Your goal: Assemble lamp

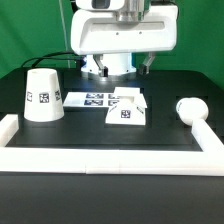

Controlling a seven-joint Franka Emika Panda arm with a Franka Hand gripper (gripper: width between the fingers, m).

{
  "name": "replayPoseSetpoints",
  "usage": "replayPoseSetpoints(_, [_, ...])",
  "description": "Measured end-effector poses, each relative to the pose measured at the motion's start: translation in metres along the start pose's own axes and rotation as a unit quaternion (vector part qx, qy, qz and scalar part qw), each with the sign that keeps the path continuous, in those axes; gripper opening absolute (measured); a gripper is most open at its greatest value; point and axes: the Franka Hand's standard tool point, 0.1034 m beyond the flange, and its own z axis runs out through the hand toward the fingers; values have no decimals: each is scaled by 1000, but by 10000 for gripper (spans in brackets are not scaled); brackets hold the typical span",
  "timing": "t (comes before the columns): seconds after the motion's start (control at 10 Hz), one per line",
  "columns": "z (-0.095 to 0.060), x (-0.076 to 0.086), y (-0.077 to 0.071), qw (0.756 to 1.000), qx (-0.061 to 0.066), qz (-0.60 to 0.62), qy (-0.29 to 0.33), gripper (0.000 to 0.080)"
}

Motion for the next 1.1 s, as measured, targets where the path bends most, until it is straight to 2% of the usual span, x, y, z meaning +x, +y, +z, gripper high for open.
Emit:
replayPoseSetpoints(0.2, [10, -8, -3, 1000, 3, 14, 6, 699])
replayPoseSetpoints(0.6, [10, -8, -1, 1000, 6, 22, 5, 699])
replayPoseSetpoints(0.7, [12, -13, 3, 997, 17, 70, 5, 699])
replayPoseSetpoints(0.9, [19, -26, -8, 988, 24, 154, -8, 699])
replayPoseSetpoints(1.1, [30, -30, -15, 981, 40, 192, -18, 699])
